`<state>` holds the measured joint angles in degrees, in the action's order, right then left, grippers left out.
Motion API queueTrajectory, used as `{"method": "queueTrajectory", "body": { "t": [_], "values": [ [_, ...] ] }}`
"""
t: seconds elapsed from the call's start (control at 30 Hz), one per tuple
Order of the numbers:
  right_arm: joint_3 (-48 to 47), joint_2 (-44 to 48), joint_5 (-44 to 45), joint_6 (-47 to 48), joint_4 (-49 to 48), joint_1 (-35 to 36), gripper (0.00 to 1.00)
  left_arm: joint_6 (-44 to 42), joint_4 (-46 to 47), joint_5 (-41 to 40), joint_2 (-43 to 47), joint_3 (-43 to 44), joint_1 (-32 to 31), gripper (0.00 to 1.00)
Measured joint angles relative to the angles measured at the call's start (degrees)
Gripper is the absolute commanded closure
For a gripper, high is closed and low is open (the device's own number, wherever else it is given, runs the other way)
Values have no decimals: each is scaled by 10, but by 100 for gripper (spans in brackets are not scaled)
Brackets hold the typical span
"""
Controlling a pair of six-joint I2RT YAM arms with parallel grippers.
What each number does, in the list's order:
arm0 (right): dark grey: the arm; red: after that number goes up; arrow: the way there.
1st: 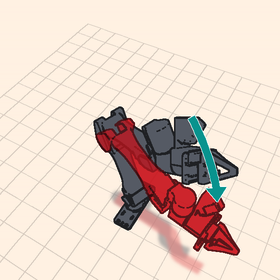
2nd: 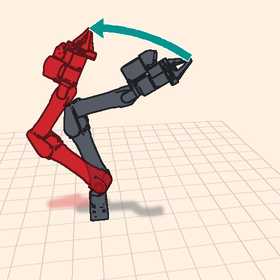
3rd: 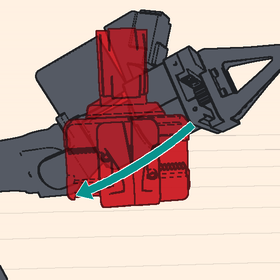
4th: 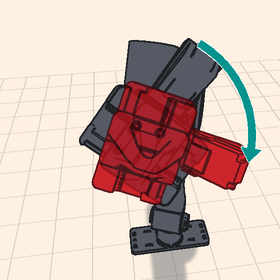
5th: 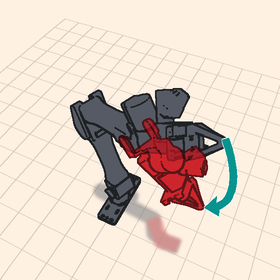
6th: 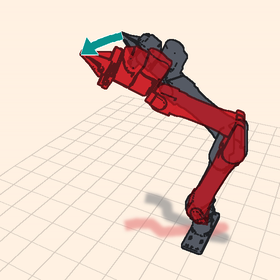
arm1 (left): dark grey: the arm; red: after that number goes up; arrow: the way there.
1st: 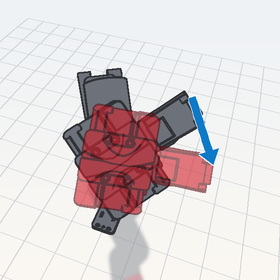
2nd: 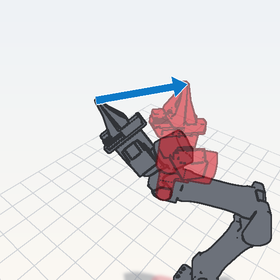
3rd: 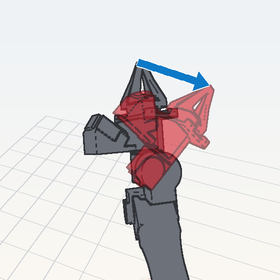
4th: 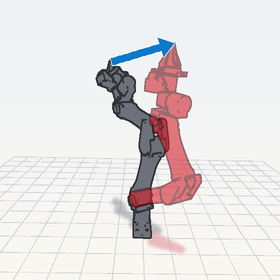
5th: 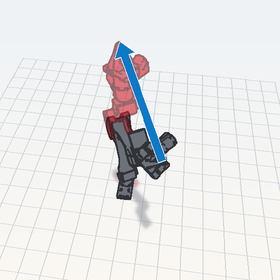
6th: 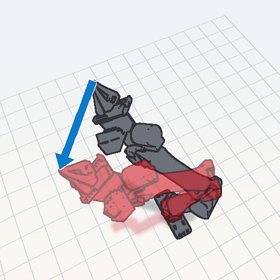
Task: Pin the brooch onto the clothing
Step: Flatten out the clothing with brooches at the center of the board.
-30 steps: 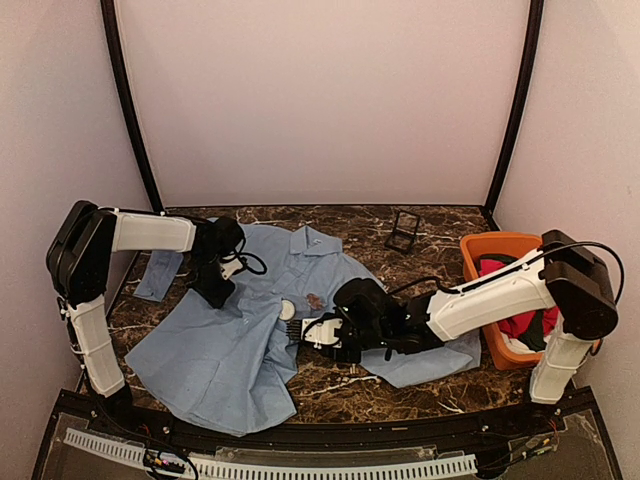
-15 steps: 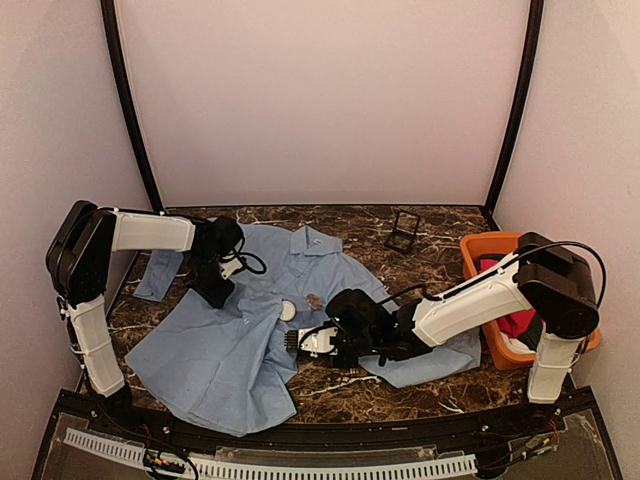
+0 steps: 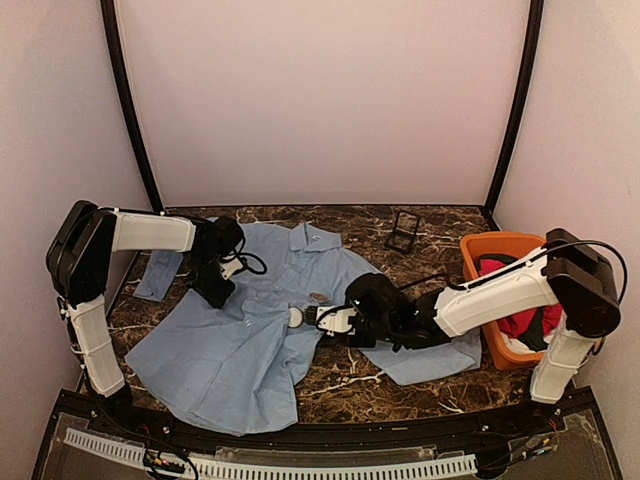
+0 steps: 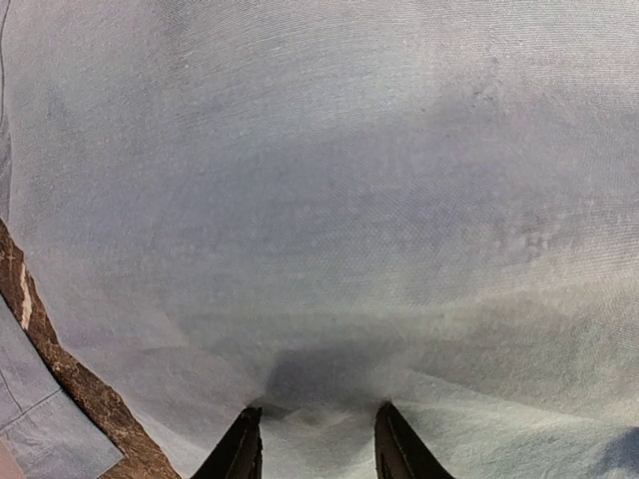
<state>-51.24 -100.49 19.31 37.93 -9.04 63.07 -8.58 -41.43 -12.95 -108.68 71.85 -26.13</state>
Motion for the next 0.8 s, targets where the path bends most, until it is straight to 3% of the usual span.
{"method": "queueTrajectory", "body": {
  "t": [0.2,0.53,0.57,0.6,0.67,0.8],
  "values": [
    [9,53,10,24,16,-55,100,0,0,-1,0,0,1,61],
    [10,47,13,46,62,-84,100,-2,0,-24,0,0,4,62],
    [10,43,13,46,69,-86,96,-2,0,-27,-1,0,4,61],
    [10,42,13,46,74,-86,82,-3,0,-30,-1,0,4,61],
    [8,42,6,36,96,-89,67,-2,-1,-36,-1,0,4,56],
    [-3,61,-38,9,150,-95,57,-2,-5,-50,-1,1,5,41]
  ]
}}
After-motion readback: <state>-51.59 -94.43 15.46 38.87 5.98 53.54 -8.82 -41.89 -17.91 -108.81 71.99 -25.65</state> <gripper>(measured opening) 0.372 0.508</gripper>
